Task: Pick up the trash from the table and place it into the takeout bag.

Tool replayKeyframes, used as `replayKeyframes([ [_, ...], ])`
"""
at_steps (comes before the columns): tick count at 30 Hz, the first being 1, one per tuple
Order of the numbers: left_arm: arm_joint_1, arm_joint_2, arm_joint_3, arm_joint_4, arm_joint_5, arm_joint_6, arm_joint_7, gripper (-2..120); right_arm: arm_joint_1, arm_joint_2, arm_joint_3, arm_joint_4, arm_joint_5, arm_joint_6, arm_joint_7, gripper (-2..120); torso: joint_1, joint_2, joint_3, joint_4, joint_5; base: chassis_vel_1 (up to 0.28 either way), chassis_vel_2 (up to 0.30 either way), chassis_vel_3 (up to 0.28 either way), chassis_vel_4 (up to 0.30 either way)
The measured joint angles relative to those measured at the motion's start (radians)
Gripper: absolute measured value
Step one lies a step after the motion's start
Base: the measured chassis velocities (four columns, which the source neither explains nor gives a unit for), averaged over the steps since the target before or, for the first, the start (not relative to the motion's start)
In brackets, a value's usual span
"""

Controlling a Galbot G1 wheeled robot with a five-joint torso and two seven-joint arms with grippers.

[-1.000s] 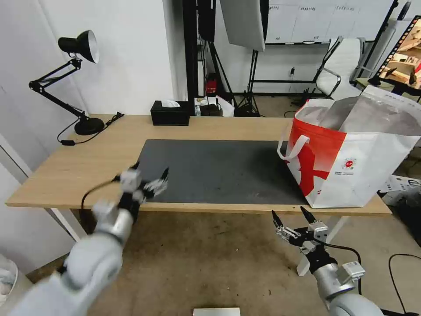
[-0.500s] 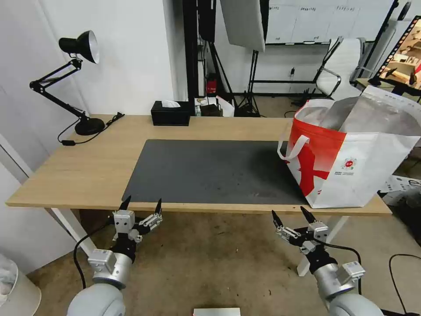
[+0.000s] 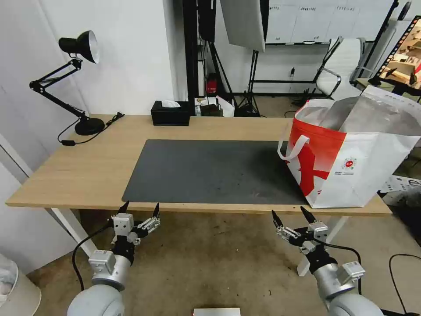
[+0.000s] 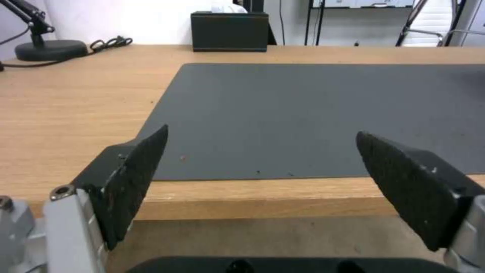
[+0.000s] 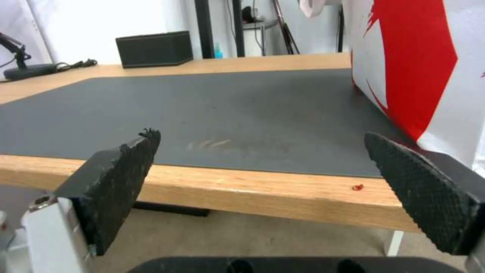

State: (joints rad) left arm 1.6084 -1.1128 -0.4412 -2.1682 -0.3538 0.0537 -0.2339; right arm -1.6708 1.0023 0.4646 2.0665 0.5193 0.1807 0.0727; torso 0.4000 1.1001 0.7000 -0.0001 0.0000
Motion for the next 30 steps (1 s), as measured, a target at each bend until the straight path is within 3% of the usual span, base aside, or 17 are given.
replayKeyframes([
  [30, -0.004, 0.002, 0.003, 0.001, -0.003, 0.002, -0.002, 100, 0.0, 0.0, 0.0, 0.0, 0.0, 0.0, 0.0, 100, 0.0, 0.0, 0.0, 0.0001, 0.0, 0.0, 0.0, 0.0, 0.0],
])
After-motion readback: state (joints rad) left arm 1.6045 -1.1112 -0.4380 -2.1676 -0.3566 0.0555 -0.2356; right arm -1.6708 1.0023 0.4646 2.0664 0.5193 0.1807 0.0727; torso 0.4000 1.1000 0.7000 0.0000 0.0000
